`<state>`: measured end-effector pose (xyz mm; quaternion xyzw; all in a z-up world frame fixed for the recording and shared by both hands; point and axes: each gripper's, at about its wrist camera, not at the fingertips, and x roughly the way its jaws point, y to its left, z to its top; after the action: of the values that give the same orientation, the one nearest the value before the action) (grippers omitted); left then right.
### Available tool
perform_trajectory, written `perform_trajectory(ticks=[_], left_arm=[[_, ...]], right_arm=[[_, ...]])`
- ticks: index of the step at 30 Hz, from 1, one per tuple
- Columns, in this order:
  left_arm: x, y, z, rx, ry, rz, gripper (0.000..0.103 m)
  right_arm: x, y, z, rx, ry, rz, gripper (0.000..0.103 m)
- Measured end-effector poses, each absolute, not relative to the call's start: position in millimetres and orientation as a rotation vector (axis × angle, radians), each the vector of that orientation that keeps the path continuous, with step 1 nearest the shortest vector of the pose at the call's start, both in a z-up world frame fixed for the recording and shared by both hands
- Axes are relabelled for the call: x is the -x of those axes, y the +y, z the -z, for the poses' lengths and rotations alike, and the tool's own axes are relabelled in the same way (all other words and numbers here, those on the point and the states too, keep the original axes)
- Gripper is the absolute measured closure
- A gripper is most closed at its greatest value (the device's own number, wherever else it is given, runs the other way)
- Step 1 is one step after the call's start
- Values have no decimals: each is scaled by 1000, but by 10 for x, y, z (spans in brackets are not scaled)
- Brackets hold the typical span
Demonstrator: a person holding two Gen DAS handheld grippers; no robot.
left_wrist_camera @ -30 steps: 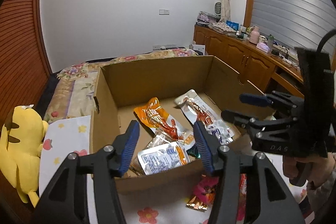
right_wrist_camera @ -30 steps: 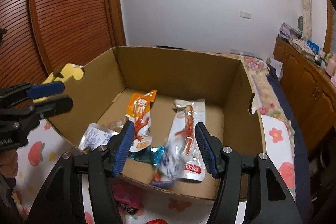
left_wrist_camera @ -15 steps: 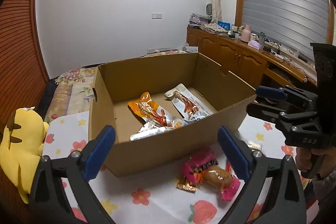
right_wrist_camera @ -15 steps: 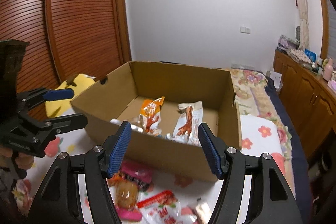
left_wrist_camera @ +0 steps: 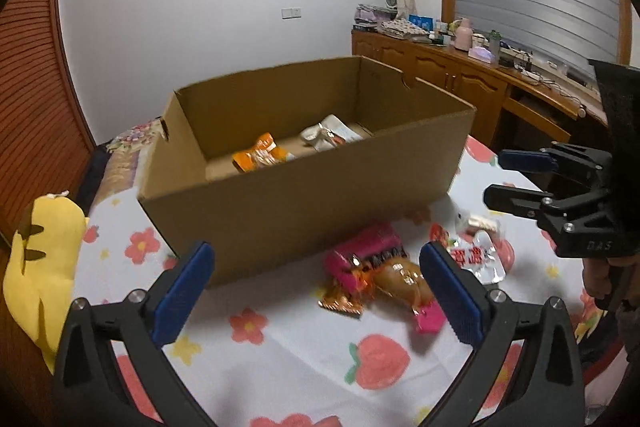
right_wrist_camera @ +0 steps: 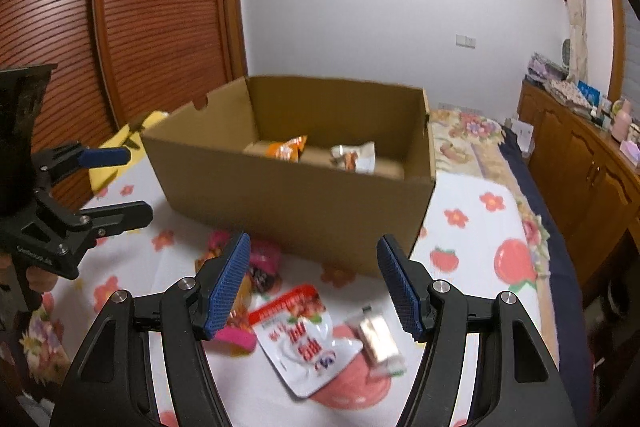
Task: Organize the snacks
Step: 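Move both grippers back to the snacks beside the box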
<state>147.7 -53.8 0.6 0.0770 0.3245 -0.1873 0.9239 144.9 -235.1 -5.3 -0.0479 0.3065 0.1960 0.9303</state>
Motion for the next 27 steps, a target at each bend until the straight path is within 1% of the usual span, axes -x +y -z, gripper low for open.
perform_trajectory(ticks=[6,9,27], left_arm=[[-1377,-605,222,-177,701,391,0],[-1339,-608,317,-171,708,391,0],[-1321,-525,433,-44,762,521,1]], right_arm=[[-1421,-2383,288,111,691,-424,36],[-1420,-2354,386,124,721,-448,38],[-1584,-2229,779,178,880,-519,41]])
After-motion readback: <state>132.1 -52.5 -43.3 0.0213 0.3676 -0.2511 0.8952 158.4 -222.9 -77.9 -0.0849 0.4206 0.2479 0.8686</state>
